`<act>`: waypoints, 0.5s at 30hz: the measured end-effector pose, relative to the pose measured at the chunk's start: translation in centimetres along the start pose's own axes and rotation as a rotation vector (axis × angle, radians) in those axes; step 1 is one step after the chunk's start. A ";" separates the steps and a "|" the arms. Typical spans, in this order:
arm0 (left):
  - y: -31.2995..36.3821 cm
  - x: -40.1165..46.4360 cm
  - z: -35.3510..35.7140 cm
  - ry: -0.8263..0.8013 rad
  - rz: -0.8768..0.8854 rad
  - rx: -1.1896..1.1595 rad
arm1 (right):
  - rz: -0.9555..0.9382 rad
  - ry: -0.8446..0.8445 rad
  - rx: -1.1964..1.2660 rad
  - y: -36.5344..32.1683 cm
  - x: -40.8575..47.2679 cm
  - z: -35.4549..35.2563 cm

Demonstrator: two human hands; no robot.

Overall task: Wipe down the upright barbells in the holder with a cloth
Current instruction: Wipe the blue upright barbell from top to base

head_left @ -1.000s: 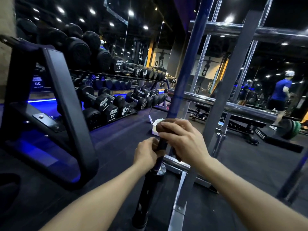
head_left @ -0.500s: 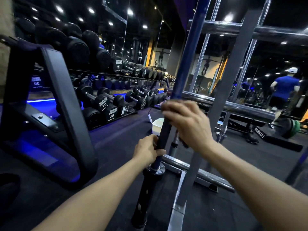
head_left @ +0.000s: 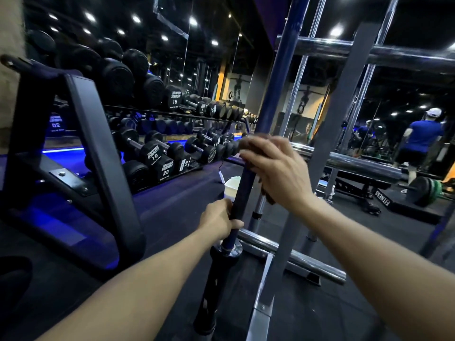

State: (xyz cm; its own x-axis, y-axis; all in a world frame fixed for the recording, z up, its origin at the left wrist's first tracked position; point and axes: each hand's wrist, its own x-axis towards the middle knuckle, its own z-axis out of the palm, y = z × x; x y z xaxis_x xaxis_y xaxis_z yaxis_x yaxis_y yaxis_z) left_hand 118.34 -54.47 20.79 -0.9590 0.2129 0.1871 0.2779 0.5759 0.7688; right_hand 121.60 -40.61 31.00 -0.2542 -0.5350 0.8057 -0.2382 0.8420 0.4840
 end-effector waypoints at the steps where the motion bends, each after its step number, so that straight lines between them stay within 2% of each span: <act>1: 0.1 0.1 -0.1 -0.005 0.004 0.027 | 0.034 0.024 0.007 0.7 1.5 -0.7; 4: 1.1 0.7 -0.7 0.024 0.043 0.061 | 0.180 0.134 0.011 2.7 5.5 -2.1; 6: 2.1 1.3 -1.4 0.053 0.101 -0.031 | 0.193 0.161 -0.013 2.4 5.0 -1.7; 8: 2.9 1.8 -2.1 0.080 0.153 -0.106 | 0.167 0.142 -0.013 1.1 2.3 -0.5; 12: 3.2 2.5 -2.0 0.119 0.160 -0.053 | -0.016 -0.014 -0.003 0.2 -0.9 -0.8; 15: 3.2 2.7 -2.0 0.112 0.129 -0.065 | 0.033 0.020 0.023 1.4 2.5 -2.6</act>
State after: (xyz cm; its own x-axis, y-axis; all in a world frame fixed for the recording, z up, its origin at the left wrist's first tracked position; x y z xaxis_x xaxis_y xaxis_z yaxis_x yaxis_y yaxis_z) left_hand 116.50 -53.65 24.94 -0.9169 0.1901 0.3511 0.3983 0.4964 0.7714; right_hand 123.12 -40.60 34.54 -0.2432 -0.5052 0.8280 -0.2514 0.8573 0.4493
